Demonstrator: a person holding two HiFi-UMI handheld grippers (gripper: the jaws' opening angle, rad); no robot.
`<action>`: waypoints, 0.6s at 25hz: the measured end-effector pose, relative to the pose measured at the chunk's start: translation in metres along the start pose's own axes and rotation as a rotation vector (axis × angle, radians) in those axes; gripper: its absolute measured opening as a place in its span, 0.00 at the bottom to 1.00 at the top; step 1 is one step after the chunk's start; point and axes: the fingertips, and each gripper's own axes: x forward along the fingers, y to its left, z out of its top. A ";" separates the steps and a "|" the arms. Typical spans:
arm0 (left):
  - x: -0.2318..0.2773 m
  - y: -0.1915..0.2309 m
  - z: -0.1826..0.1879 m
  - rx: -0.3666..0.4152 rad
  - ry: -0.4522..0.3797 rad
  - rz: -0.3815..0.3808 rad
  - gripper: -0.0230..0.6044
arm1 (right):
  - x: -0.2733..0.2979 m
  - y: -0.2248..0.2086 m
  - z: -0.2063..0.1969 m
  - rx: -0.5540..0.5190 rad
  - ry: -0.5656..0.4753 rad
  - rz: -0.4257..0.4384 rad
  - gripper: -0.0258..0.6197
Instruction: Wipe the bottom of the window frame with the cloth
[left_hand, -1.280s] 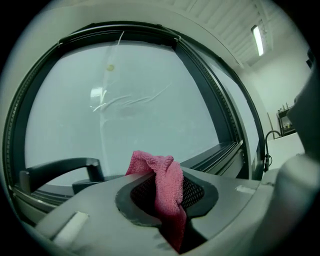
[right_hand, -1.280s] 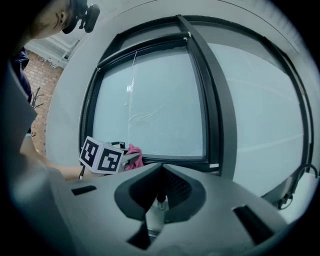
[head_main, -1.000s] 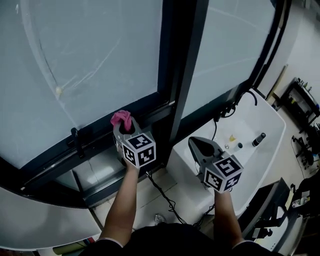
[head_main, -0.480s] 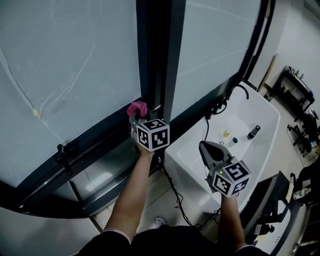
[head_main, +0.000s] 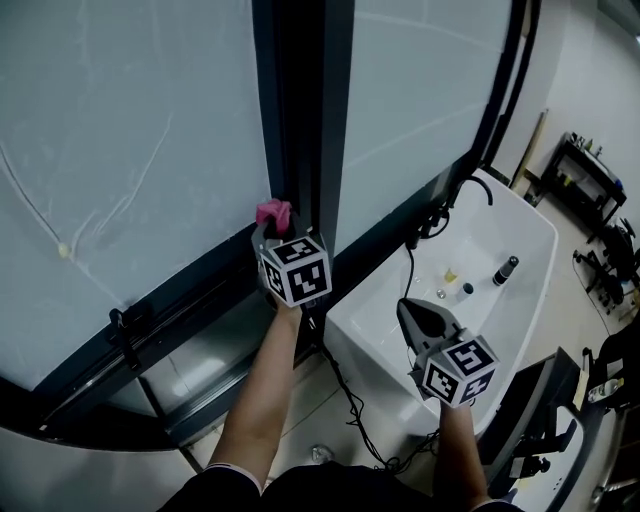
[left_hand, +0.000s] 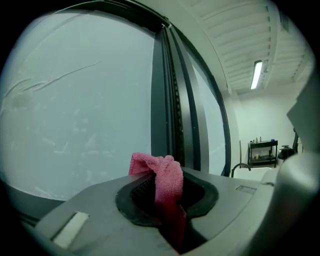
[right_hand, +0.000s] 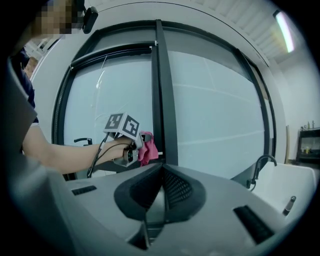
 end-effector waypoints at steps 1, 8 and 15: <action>0.003 0.004 0.004 -0.007 -0.001 0.008 0.17 | 0.000 0.000 -0.002 0.004 0.002 0.000 0.04; 0.037 0.026 -0.027 0.124 0.256 0.074 0.17 | -0.003 -0.004 -0.002 0.018 -0.008 -0.008 0.04; 0.030 0.030 -0.032 0.280 0.358 0.040 0.17 | 0.003 0.006 0.003 0.018 -0.024 0.022 0.04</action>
